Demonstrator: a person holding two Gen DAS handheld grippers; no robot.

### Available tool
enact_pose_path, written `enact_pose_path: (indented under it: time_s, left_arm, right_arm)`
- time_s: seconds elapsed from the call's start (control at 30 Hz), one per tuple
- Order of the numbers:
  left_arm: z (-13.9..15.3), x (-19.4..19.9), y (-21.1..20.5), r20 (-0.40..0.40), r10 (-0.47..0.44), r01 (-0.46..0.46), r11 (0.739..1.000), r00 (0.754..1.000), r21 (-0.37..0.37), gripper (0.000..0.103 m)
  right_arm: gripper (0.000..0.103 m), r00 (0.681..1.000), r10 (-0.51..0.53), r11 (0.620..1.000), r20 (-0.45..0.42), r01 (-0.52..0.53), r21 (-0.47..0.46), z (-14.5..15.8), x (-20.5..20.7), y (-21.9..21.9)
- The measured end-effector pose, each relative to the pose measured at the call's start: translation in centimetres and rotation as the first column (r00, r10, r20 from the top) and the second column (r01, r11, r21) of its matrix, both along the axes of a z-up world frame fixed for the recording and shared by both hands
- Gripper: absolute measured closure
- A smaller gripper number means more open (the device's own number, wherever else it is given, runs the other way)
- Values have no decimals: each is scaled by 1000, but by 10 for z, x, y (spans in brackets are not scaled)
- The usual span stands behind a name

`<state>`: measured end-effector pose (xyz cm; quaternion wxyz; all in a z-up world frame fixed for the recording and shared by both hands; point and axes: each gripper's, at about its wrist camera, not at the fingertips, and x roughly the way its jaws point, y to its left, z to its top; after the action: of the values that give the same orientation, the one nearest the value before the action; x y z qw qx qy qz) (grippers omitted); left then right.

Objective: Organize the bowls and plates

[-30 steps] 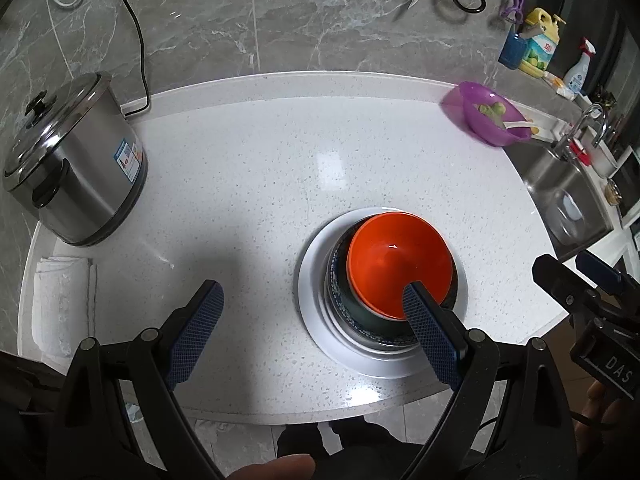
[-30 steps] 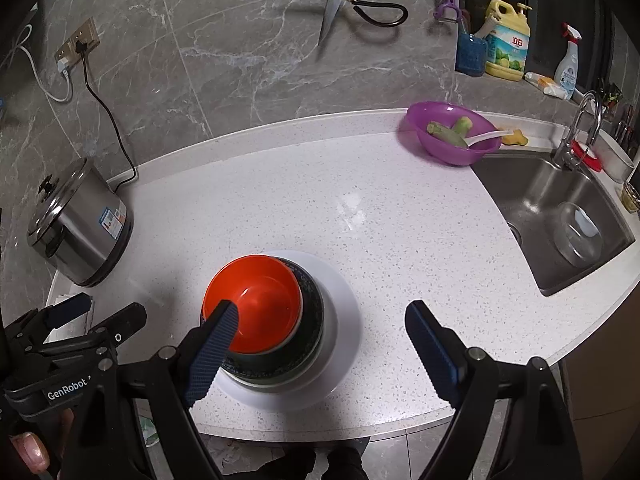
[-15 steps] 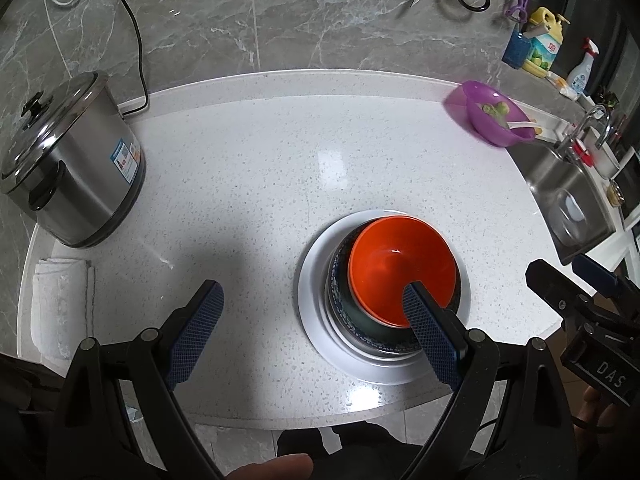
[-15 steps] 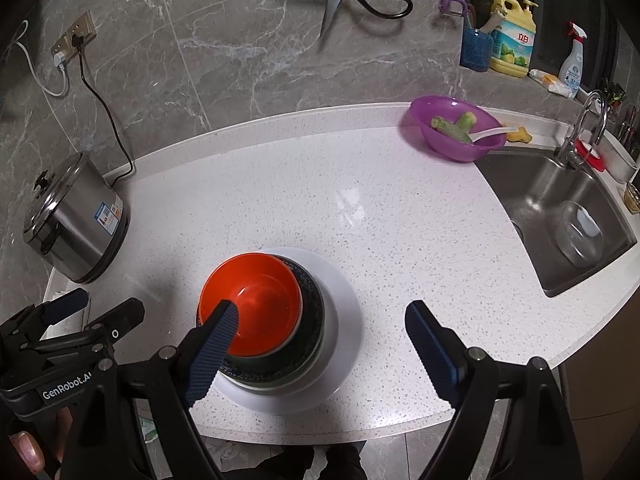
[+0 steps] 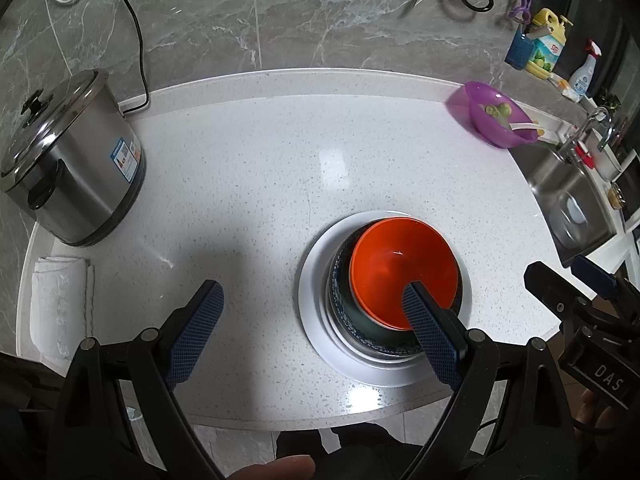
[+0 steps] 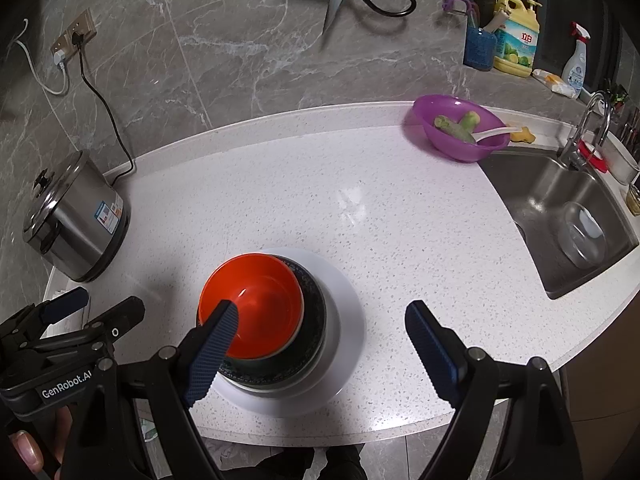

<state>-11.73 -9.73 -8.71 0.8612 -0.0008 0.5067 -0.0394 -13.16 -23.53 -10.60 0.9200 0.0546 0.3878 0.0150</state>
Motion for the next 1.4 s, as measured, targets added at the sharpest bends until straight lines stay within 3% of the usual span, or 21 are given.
enact_pose_path:
  time_s: [1.4]
  left_arm:
    - [-6,0,-3,-18,24,-24,1000,1000,-4,12]
  right_arm:
    - [16,1000,-1,1000,-12,1,1,-6,-3,6]
